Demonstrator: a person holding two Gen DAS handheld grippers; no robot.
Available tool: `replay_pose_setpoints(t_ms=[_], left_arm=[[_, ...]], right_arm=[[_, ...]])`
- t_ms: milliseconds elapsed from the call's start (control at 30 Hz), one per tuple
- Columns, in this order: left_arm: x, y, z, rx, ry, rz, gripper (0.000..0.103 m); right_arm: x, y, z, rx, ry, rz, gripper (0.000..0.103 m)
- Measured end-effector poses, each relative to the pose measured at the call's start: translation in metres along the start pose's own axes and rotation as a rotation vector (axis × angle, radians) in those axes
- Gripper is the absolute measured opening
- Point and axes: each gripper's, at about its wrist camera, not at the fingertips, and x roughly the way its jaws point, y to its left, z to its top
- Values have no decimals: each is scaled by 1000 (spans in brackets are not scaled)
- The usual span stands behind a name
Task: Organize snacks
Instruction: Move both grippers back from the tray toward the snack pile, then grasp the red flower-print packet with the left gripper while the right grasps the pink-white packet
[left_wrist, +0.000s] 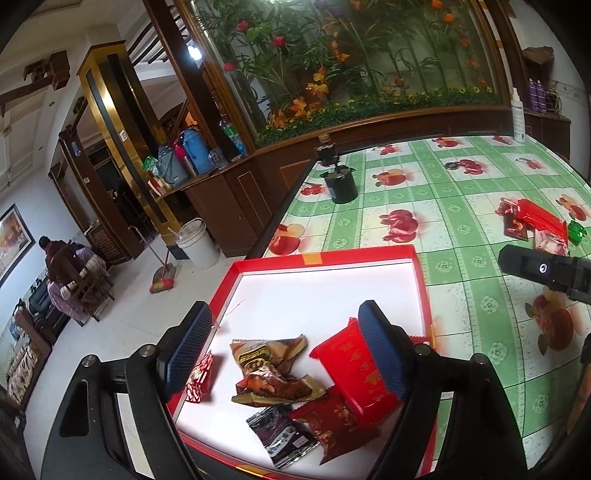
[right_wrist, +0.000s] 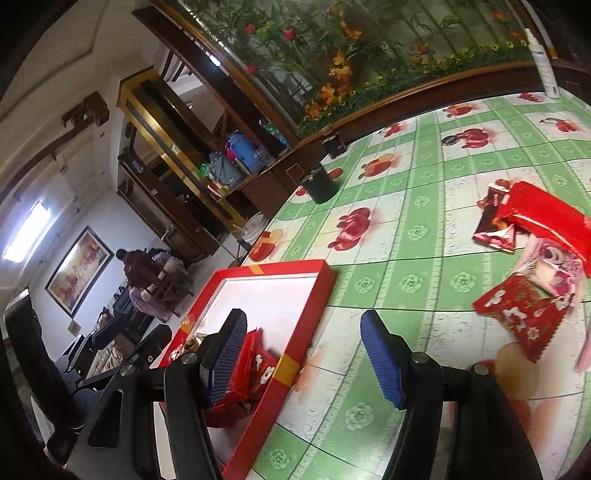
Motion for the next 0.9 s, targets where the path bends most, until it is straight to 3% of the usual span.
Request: replay_pose_setpoints(t_ms=[200, 467, 700, 900], left_arm=[[-6, -24, 15, 24, -10, -94, 82], [-2, -90, 32, 107, 24, -261, 82], [-6, -152, 47, 192, 43, -363, 82], [-14, -190, 49, 253, 48, -424, 82]], right_arm=[[-30, -23, 11, -5, -73, -62, 67], [-104, -109, 32, 92, -205, -220, 72], [-139, -160, 35, 96, -174, -360, 73], [-158, -186, 19, 85, -122, -425, 74]])
